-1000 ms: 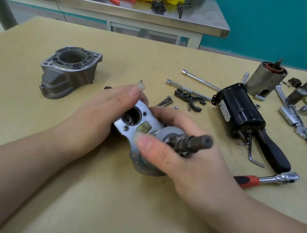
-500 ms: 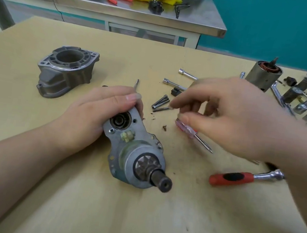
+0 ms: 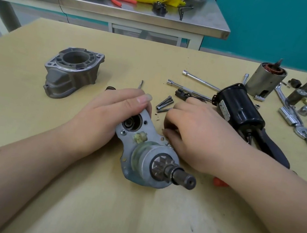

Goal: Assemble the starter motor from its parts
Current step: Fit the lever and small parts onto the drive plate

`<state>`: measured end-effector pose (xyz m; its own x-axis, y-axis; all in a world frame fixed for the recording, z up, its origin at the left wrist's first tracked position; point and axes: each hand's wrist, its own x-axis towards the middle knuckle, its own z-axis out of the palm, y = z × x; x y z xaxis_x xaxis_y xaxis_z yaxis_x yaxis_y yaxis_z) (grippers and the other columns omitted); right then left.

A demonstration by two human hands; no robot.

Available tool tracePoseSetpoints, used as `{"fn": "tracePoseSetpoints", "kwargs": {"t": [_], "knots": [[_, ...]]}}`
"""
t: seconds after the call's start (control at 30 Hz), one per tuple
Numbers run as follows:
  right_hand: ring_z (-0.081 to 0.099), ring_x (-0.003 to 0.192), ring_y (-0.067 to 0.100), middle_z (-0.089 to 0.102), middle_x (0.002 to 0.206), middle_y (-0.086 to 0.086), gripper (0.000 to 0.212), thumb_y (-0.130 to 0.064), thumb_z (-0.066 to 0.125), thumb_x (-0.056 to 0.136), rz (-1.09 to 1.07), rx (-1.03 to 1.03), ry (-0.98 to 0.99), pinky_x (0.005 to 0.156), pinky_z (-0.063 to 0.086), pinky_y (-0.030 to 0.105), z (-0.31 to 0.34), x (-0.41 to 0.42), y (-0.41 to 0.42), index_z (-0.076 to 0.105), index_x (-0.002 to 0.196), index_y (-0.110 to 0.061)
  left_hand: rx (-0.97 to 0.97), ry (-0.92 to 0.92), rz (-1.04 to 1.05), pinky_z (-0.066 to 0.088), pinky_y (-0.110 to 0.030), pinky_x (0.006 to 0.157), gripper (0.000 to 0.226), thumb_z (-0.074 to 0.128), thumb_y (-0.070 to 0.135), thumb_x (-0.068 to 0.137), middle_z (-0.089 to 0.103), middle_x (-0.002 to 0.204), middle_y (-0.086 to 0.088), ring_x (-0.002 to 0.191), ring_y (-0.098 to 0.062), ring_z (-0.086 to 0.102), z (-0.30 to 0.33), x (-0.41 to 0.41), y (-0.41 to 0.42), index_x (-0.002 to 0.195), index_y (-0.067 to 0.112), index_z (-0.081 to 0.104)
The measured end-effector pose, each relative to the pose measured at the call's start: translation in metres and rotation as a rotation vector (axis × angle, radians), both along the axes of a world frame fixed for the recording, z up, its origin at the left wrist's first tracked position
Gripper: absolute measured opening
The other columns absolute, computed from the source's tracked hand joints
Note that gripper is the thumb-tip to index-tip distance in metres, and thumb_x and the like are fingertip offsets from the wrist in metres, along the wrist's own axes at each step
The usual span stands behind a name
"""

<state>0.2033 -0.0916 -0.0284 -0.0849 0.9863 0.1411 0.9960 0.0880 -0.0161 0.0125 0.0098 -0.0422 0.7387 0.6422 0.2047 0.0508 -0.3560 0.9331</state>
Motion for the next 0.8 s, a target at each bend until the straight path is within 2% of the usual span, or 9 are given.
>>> {"fn": "tracePoseSetpoints", "kwargs": {"t": [0.07,0.13,0.23,0.27,0.33,0.43,0.53,0.7,0.8], "knots": [[0.050,0.091,0.013,0.053,0.084,-0.015,0.013,-0.037,0.058,0.098,-0.035,0.030,0.129,0.083,0.048,0.035,0.002,0.001,-0.001,0.064,0.094,-0.026,-0.008,0.004,-0.006,0.040,-0.032,0.065,0.049,0.052,0.040,0.102,0.058,0.087,-0.032,0.081,-0.042,0.054,0.000,0.000,0.000,0.090,-0.005,0.066],[0.058,0.076,0.007,0.064,0.074,-0.013,0.007,-0.028,0.071,0.088,-0.103,0.122,0.455,0.072,0.051,0.031,0.005,0.002,-0.004,0.070,0.081,-0.026,-0.019,0.000,-0.011,0.041,-0.030,0.065,0.049,0.052,0.041,0.103,0.059,0.088,-0.032,0.080,-0.041,0.054,-0.001,0.000,0.000,0.090,-0.004,0.067],[0.071,0.071,0.017,0.076,0.076,-0.005,0.009,-0.015,0.082,0.079,-0.145,0.137,0.962,0.068,0.060,0.042,0.011,0.002,-0.007,0.074,0.074,-0.017,-0.041,-0.016,-0.017,0.044,-0.030,0.068,0.054,0.054,0.048,0.104,0.062,0.089,-0.031,0.080,-0.038,0.057,-0.002,0.001,0.001,0.091,-0.003,0.068],[0.072,0.068,0.018,0.077,0.077,-0.001,0.011,-0.014,0.085,0.077,-0.139,0.135,1.066,0.064,0.059,0.040,0.012,0.001,-0.007,0.074,0.074,-0.015,-0.053,-0.022,-0.018,0.046,-0.030,0.069,0.057,0.054,0.053,0.103,0.064,0.090,-0.029,0.079,-0.034,0.059,-0.003,0.001,0.001,0.092,-0.001,0.069],[0.066,0.061,0.010,0.077,0.075,0.002,0.017,-0.014,0.089,0.074,-0.129,0.127,1.209,0.058,0.051,0.026,0.013,0.002,-0.007,0.073,0.072,-0.013,-0.087,-0.036,-0.017,0.049,-0.026,0.069,0.057,0.051,0.056,0.104,0.068,0.089,-0.026,0.077,-0.026,0.063,-0.004,0.003,0.001,0.090,0.004,0.071],[0.061,0.058,0.006,0.074,0.071,0.004,0.020,-0.012,0.091,0.076,-0.096,0.090,1.321,0.055,0.047,0.017,0.012,0.001,-0.009,0.073,0.070,-0.017,-0.121,-0.053,-0.016,0.051,-0.020,0.065,0.055,0.046,0.053,0.108,0.071,0.085,-0.023,0.073,-0.020,0.065,-0.005,0.004,0.002,0.089,0.008,0.072],[0.060,0.061,0.007,0.072,0.071,0.006,0.013,-0.019,0.081,0.085,-0.049,0.103,1.312,0.056,0.046,0.017,0.011,-0.001,-0.010,0.073,0.076,-0.013,-0.124,-0.060,-0.021,0.053,-0.025,0.069,0.058,0.046,0.056,0.108,0.073,0.086,-0.024,0.076,-0.027,0.067,-0.004,0.003,0.002,0.089,0.008,0.073],[0.052,0.060,0.014,0.066,0.065,0.002,0.014,-0.018,0.066,0.083,-0.061,0.120,1.296,0.056,0.041,0.030,0.008,-0.005,-0.012,0.079,0.081,-0.015,-0.118,-0.028,0.013,0.051,-0.041,0.074,0.057,0.044,0.052,0.108,0.074,0.088,-0.024,0.085,-0.046,0.065,-0.005,0.003,0.001,0.089,0.008,0.074],[0.047,0.057,0.017,0.068,0.065,-0.001,0.014,-0.010,0.072,0.080,-0.085,0.127,1.406,0.057,0.041,0.031,0.005,-0.008,-0.013,0.083,0.085,-0.017,-0.130,-0.050,-0.004,0.057,-0.040,0.076,0.056,0.043,0.047,0.109,0.077,0.088,-0.020,0.087,-0.042,0.072,-0.004,0.003,0.000,0.090,0.005,0.076]]}}
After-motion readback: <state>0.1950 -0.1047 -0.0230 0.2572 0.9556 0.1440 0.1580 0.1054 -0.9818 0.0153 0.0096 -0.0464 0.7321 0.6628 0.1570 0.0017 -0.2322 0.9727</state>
